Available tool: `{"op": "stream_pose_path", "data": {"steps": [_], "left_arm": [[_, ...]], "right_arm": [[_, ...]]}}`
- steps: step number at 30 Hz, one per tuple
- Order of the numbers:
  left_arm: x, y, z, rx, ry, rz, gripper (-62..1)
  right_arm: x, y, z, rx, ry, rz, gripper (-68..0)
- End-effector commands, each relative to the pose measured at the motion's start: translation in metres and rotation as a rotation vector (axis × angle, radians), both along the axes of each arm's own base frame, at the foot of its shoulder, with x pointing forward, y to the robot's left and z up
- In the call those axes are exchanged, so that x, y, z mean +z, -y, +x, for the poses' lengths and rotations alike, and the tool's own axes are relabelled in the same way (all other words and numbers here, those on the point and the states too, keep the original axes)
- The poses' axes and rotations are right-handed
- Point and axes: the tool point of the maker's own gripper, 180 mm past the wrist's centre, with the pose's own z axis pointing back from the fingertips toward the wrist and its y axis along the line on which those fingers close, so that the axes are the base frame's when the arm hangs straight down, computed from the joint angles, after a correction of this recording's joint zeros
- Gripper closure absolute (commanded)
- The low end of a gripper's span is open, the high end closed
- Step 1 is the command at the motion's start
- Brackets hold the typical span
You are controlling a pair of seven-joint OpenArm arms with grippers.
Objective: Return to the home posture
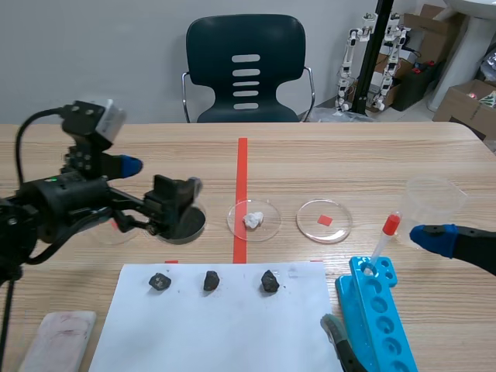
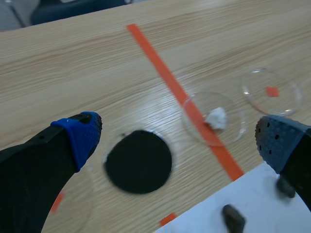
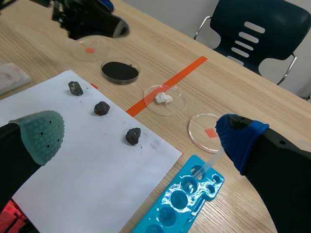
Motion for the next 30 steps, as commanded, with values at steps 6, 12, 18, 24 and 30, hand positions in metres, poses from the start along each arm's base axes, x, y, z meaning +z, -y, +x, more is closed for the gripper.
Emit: {"op": "stream_pose_path", "data": {"steps": [6, 12, 18, 24, 30], "left_arm": [[0.027, -0.021, -0.037, 0.014, 0.097, -0.024, -62.3], [0.043, -0.038, -0.074, 0.065, 0.143, -0.060, -62.3], [0.058, -0.051, -0.108, 0.101, 0.162, -0.075, -62.3], [0.068, -0.045, -0.137, 0.096, 0.181, -0.063, -62.3], [0.068, -0.048, -0.155, 0.144, 0.205, 0.027, -62.3]], "right_arm": [[0.012, -0.001, 0.004, -0.003, 0.038, 0.020, -67.9], [0.012, -0.001, 0.004, -0.003, 0.038, 0.020, -67.9], [0.012, -0.001, 0.004, -0.003, 0.038, 0.020, -67.9], [0.012, -0.001, 0.004, -0.003, 0.038, 0.020, -67.9], [0.012, -0.001, 0.004, -0.003, 0.039, 0.020, -67.9]]}}
